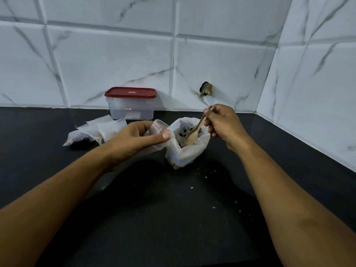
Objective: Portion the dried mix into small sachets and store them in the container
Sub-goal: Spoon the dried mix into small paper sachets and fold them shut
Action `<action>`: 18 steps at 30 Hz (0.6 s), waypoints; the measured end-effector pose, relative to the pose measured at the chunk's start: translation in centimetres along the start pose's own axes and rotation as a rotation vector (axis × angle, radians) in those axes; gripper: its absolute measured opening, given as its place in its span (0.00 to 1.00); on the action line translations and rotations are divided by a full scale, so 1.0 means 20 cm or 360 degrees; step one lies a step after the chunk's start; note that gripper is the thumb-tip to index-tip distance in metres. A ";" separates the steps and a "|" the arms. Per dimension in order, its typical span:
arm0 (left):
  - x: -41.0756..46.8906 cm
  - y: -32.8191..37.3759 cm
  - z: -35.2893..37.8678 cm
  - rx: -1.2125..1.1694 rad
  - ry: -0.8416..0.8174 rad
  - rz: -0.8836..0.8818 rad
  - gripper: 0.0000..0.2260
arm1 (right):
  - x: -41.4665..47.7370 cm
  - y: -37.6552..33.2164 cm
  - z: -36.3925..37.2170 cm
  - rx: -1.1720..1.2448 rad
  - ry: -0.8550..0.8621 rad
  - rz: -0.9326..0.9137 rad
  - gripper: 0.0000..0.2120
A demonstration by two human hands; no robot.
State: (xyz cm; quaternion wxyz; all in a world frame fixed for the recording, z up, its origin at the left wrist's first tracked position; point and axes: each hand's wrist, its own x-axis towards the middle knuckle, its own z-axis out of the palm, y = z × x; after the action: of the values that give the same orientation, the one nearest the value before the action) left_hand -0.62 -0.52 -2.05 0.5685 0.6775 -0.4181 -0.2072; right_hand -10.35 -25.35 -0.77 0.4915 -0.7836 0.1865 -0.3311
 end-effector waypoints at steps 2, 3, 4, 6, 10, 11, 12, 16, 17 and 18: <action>0.00 0.01 -0.02 -0.0038 -0.0005 0.0020 0.18 | 0.00 -0.01 0.00 -0.0070 0.0043 -0.0132 0.12; -0.01 0.02 -0.03 -0.0063 -0.0076 0.0005 0.19 | 0.00 -0.01 0.00 -0.0097 0.0032 -0.0156 0.12; -0.01 0.02 -0.04 -0.0069 -0.0178 -0.0029 0.19 | 0.00 -0.01 0.01 -0.0129 0.0010 -0.0160 0.12; -0.02 0.02 -0.04 -0.0029 -0.0418 -0.0136 0.16 | 0.00 -0.01 0.02 -0.0178 -0.0018 -0.0132 0.13; -0.01 0.02 -0.03 0.0079 -0.0548 -0.0231 0.08 | -0.01 0.00 0.04 -0.0166 -0.0046 -0.0033 0.14; -0.01 0.02 -0.03 0.0067 -0.0537 -0.0234 0.08 | -0.01 0.00 0.04 -0.0142 -0.0072 0.0010 0.14; -0.01 0.02 -0.03 0.0044 -0.0535 -0.0237 0.07 | -0.01 0.00 0.04 -0.0112 -0.0103 0.0063 0.14; -0.02 0.01 -0.02 -0.0004 -0.0566 -0.0206 0.11 | -0.02 0.00 0.05 -0.0059 -0.0185 0.0259 0.12; -0.02 0.01 -0.02 -0.0019 -0.0558 -0.0199 0.11 | -0.02 -0.01 0.05 -0.0075 -0.0206 0.0295 0.11; -0.02 0.01 -0.01 -0.0022 -0.0551 -0.0188 0.11 | -0.02 -0.01 0.05 -0.0098 -0.0230 0.0324 0.11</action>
State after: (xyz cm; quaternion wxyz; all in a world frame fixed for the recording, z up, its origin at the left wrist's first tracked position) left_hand -0.71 -0.06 -1.96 0.4796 0.6511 -0.4678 -0.3566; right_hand -9.95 -24.43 -1.08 0.5105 -0.7971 0.2393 -0.2161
